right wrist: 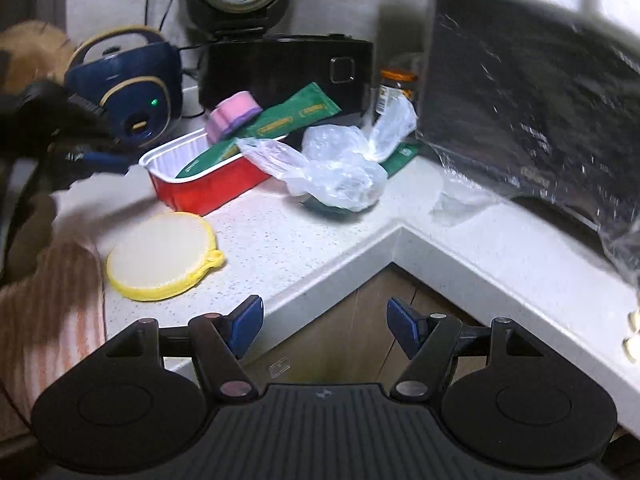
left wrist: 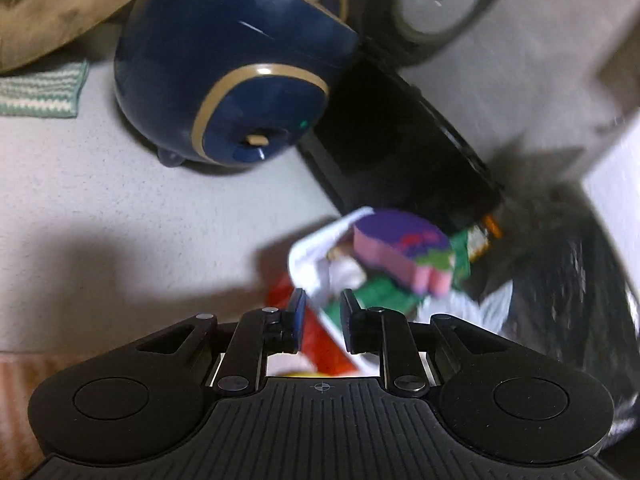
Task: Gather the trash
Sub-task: 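Move both grippers up to the red-and-white tray on the counter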
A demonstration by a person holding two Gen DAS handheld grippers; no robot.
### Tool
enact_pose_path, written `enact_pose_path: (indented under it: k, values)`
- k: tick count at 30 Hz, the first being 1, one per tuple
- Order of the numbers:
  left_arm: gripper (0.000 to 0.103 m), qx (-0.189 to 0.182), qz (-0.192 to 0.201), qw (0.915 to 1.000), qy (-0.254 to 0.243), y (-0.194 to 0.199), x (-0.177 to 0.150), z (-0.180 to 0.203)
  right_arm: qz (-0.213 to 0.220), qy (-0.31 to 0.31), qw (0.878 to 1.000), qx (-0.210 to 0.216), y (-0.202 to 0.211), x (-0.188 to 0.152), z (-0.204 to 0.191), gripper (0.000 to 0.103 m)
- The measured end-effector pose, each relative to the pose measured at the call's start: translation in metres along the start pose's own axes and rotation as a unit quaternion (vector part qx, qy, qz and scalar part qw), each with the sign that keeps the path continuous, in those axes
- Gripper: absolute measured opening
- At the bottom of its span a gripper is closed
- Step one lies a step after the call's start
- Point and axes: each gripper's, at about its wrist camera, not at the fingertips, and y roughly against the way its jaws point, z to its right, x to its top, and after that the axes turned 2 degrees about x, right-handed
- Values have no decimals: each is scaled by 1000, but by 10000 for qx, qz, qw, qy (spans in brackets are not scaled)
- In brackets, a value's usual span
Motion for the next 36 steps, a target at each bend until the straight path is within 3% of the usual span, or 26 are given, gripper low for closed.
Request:
enact_pose_path:
  k: [6, 9, 13, 17, 22, 25, 29, 31, 34, 36]
  values:
    - [27, 347, -108, 9993, -111, -32, -5, -2, 139, 235, 9995, -168, -5, 15, -4, 69]
    - [34, 521, -110, 9984, -193, -39, -13, 3, 185, 225, 9996, -67, -12, 18, 4, 69]
    - [36, 796, -98, 9964, -278, -50, -14, 9, 92, -36, 9998, 145, -30, 23, 22, 69]
    - [32, 896, -187, 9958, 61, -56, -8, 6, 8, -218, 9988, 428, -47, 27, 33, 69]
    - [27, 968, -77, 9952, 97, -54, -1, 6, -46, -284, 9975, 645, -61, 31, 42, 69]
    - [23, 886, 233, 9957, 101, -42, 12, 3, -96, -348, 9966, 742, -68, 33, 46, 69]
    - [17, 826, 927, 9915, -383, -12, 38, 13, -164, -305, 9955, 887, -74, 35, 44, 69]
    - [6, 860, 1401, 9838, -713, 8, 51, 22, -186, -253, 9950, 953, -75, 36, 40, 69]
    - [5, 907, 2063, 9661, -1260, 39, 70, 40, -220, -190, 9942, 1037, -76, 38, 32, 69]
    - [6, 790, 2203, 9589, -1603, 48, 76, 52, -232, -138, 9937, 1085, -76, 39, 27, 69]
